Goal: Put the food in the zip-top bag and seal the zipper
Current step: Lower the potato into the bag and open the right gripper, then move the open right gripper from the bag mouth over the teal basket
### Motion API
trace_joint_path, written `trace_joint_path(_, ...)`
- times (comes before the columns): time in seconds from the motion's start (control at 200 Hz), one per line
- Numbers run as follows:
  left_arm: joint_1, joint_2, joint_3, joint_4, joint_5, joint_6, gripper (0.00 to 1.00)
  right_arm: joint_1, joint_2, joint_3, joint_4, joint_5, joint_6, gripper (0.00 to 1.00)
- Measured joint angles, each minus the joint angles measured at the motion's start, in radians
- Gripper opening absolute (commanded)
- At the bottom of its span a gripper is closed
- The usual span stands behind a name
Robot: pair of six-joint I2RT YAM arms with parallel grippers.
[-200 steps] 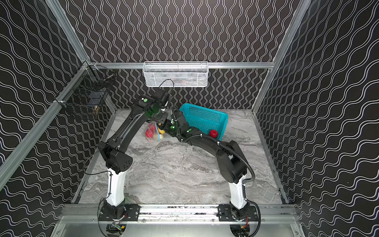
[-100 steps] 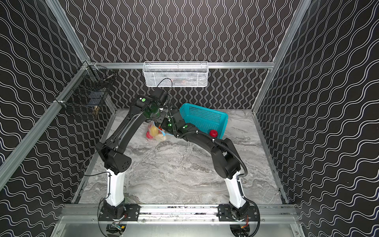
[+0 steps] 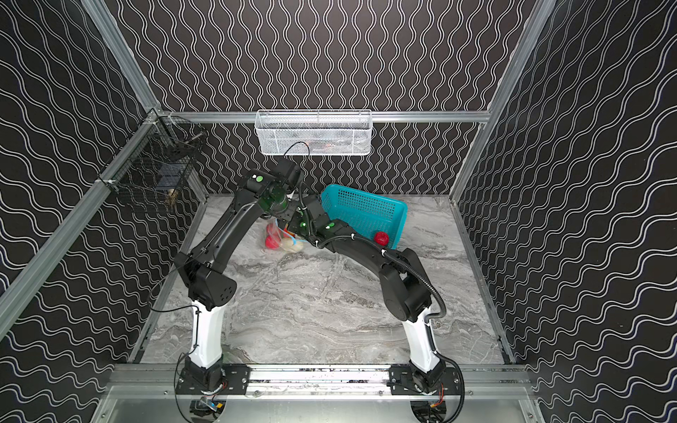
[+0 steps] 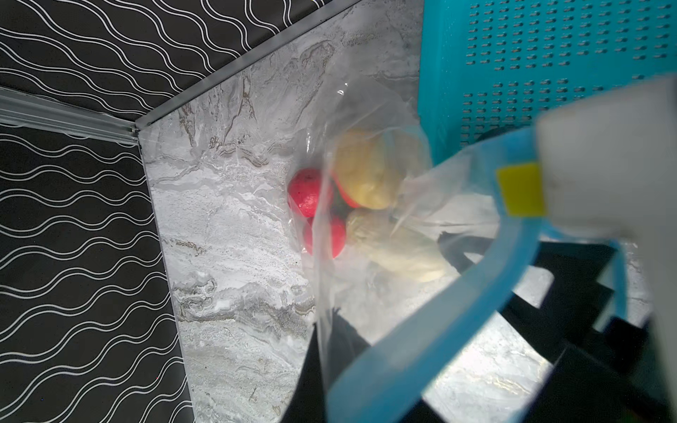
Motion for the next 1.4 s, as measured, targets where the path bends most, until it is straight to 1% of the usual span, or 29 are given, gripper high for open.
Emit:
trace_joint_path(0.42, -0.003, 0.034, 0.011, -0.001, -0.007, -0.020, 0.00, 0.004, -0.079, -0.104, -0.006, 0.089, -0.032, 0.98)
trace_joint_path(0.551, -0.005, 0.032, 0.005, 0.001, -0.007, -0.020, 0.00, 0.003, -0.089, -0.117, -0.005, 0.093, -0.034, 0.94)
trace_joint_path(0.936, -0.007, 0.006, -0.017, 0.013, -0.005, -0.020, 0.00, 0.000, -0.123, -0.147, 0.011, 0.063, -0.010, 0.96)
trace_joint_path(1.041, -0.008, 0.002, -0.021, 0.016, 0.013, -0.019, 0.00, -0.006, -0.152, -0.181, 0.013, 0.064, 0.004, 0.93)
trace_joint_path(1.091, -0.006, 0.001, -0.024, 0.015, -0.006, -0.020, 0.00, -0.010, -0.173, -0.195, 0.019, 0.060, 0.011, 0.90)
trace_joint_path(1.191, 0.001, 0.004, -0.026, 0.015, -0.031, -0.020, 0.00, -0.017, -0.214, -0.191, 0.061, 0.068, 0.011, 0.82)
trace_joint_path(1.236, 0.001, 0.003, -0.026, 0.019, -0.048, -0.019, 0.00, -0.019, -0.214, -0.186, 0.078, 0.066, 0.011, 0.81)
trace_joint_path(1.401, -0.001, -0.004, -0.045, 0.021, -0.051, -0.019, 0.00, -0.023, -0.193, -0.179, 0.086, 0.045, 0.029, 0.82)
